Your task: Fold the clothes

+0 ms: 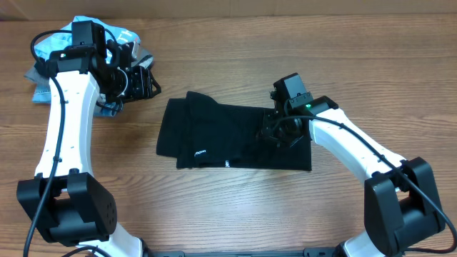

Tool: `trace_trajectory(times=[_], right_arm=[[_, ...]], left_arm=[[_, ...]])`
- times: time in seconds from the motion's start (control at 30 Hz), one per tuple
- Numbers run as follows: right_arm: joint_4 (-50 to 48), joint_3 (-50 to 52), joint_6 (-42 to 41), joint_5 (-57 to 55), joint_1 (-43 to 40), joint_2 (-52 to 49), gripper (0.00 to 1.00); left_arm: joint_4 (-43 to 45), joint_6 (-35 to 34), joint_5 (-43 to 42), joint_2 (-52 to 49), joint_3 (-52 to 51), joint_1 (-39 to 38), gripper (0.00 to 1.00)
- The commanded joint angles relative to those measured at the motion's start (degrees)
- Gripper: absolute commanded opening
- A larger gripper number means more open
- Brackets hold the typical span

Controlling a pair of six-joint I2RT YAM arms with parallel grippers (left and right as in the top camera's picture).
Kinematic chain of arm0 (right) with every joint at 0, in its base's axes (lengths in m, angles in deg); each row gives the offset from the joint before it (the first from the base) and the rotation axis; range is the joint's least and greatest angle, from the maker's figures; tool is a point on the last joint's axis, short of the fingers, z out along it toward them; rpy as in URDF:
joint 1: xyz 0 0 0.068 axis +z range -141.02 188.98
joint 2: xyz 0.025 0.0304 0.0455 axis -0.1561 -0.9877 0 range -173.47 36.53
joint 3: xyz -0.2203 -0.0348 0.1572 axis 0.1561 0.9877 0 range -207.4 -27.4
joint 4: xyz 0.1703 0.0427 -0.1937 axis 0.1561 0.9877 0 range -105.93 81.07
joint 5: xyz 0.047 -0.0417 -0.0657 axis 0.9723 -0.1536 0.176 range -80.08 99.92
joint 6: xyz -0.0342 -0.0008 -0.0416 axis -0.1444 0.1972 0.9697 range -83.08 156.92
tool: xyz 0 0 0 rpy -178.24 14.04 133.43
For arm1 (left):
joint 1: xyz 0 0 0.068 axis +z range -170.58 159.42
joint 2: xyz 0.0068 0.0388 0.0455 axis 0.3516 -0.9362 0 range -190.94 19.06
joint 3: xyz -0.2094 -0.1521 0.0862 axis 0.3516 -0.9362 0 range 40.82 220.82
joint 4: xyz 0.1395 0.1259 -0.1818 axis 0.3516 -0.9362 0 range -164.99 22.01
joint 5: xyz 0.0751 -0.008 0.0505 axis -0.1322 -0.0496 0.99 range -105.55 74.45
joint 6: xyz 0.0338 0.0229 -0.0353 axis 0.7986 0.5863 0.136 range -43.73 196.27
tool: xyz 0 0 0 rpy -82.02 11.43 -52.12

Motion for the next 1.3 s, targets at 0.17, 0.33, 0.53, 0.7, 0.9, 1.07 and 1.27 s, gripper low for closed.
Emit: trace_trajectory(times=[0.17, 0.33, 0.53, 0.7, 0.9, 1.07, 1.27], right_arm=[[2.27, -1.51, 1.49, 2.25, -1.66, 8.09, 0.33], [4.87, -1.38, -0.98, -3.69, -4.15, 9.31, 0.22], [3.48, 0.31, -4.20, -2.73, -3.93, 4.24, 0.17], [3.17, 0.48, -4.42, 0.57, -2.67, -0.04, 0.17], [3.17, 0.46, -4.31, 0.96, -2.73, -0.24, 0.17], [3.30, 0.46, -3.89, 1.55, -2.73, -0.24, 0.16], [3.52, 0.46, -3.91, 1.55, -2.73, -0.24, 0.16]], left_arm=[[-0.11, 1.36, -0.96, -0.48, 1.38, -0.66, 0.55], [-0.22, 1.33, -0.59, -0.50, 1.38, -0.66, 0.57], [-4.50, 1.70, 4.76, -0.55, -0.44, -0.70, 0.69], [-2.58, 1.90, 7.21, -0.55, -8.02, -0.70, 0.82], [12.24, 1.77, 6.64, -0.57, -21.42, -0.70, 0.95], [20.39, 4.39, 5.38, -1.05, -28.83, -0.76, 0.97], [22.49, 5.44, 2.45, -5.55, -31.52, -0.87, 0.97]])
